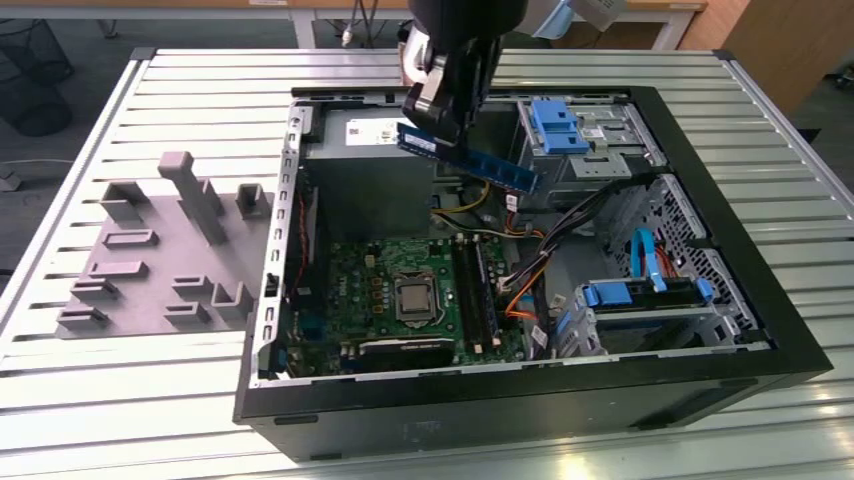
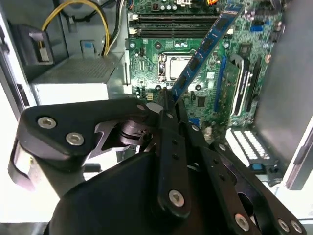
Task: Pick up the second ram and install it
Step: 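Insert the second ram into the second slot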
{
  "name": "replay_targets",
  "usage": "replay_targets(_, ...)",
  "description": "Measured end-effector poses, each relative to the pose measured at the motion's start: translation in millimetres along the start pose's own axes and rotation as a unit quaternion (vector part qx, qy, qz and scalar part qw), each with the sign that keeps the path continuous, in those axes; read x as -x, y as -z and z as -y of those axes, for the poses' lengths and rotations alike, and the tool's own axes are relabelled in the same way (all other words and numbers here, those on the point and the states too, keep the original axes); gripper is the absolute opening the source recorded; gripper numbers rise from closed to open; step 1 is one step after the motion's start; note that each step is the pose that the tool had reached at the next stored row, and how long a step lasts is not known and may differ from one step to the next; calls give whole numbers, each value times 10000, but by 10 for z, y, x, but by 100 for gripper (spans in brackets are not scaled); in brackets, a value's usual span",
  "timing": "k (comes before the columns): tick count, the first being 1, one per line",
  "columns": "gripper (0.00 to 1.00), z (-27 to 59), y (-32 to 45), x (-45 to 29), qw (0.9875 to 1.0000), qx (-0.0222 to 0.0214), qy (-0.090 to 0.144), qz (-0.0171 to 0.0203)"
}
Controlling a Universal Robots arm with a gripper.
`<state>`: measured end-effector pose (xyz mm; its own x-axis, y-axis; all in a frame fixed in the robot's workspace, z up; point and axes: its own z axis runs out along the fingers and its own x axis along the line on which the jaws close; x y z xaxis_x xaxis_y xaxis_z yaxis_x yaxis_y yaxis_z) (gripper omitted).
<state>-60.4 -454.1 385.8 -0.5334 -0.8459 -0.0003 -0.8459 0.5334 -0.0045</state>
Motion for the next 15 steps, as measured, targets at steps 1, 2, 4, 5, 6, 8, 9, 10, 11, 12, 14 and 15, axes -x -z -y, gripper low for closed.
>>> replay_targets(1,14,0,-1,0,10000,-1,-88,-2)
replay_targets(2,14,0,-3,0,9998,-1,-176,-3)
replay_targets(4,14,0,-7,0,9994,-3,-356,-6)
replay_targets(5,14,0,-8,0,9990,-4,-442,-8)
replay_targets(6,14,0,-10,0,9986,-5,-530,-10)
replay_targets(8,14,0,-13,0,9975,-7,-703,-13)
replay_targets(9,14,0,-15,0,9969,-7,-790,-15)
replay_targets(10,14,0,-17,0,9961,-8,-882,-16)
replay_targets(11,14,0,-18,0,9953,-9,-969,-18)
replay_targets(12,14,0,-20,0,9944,-10,-1055,-20)
replay_targets(14,14,0,-23,0,9924,-12,-1228,-23)
replay_targets(15,14,0,-24,0,9913,-12,-1315,-25)
